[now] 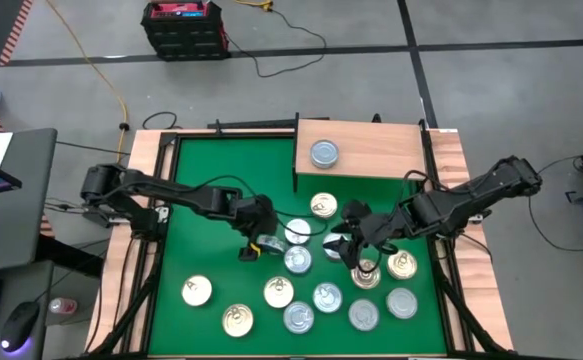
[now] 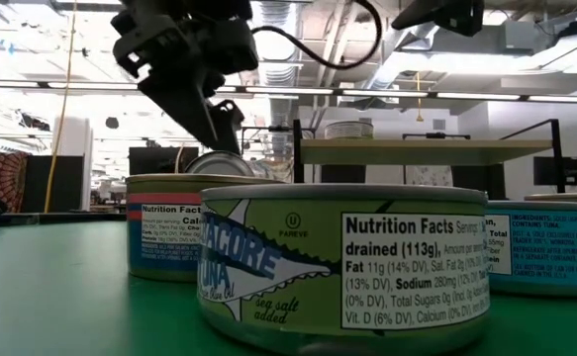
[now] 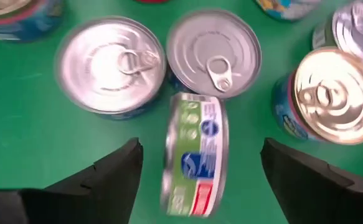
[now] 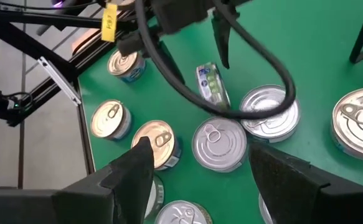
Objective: Stack canned seafood by type on shelf
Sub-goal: Stack the green with white tuna can on top of the green with white tuna can, then put the pink tuna can on the shelf
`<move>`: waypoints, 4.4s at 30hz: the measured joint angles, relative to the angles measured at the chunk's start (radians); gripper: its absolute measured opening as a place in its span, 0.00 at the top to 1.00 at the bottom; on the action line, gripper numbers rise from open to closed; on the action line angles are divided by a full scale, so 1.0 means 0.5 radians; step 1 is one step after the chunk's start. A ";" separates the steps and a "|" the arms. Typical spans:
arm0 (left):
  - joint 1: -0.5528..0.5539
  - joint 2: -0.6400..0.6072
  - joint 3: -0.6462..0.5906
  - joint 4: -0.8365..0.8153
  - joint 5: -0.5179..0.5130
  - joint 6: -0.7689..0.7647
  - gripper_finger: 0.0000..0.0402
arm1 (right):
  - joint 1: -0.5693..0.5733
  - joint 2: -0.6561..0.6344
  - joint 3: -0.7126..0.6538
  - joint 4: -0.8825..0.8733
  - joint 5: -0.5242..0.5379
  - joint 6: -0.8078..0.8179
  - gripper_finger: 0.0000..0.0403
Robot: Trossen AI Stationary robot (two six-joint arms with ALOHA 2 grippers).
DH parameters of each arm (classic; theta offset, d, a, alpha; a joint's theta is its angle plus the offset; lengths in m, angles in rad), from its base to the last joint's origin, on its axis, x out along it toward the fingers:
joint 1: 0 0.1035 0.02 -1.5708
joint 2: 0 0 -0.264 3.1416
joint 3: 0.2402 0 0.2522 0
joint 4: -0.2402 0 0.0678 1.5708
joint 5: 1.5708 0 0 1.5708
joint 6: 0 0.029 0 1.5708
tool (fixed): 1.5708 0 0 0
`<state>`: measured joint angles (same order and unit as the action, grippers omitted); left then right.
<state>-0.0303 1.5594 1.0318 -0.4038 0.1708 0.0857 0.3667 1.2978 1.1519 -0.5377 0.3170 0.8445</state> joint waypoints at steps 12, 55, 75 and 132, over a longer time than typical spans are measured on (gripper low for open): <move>0.026 0.045 0.004 -0.095 0.029 0.008 0.66 | 0.021 0.000 0.000 -0.007 0.068 0.043 0.30; 1.199 0.848 1.712 0.003 0.784 -1.438 0.66 | 0.095 -0.158 0.002 -0.065 0.090 0.202 0.30; 1.191 0.847 1.714 -0.107 0.590 -1.316 0.44 | 0.086 -0.158 0.002 -0.053 0.100 0.185 0.30; -0.711 -0.878 -0.308 -0.993 0.003 -0.865 0.58 | -0.274 -0.164 -0.001 0.027 0.045 -0.644 0.30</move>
<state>-0.3857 1.1202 0.8779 -0.9002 0.1725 -0.3470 0.2296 1.2156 1.1515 -0.5244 0.3393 0.5224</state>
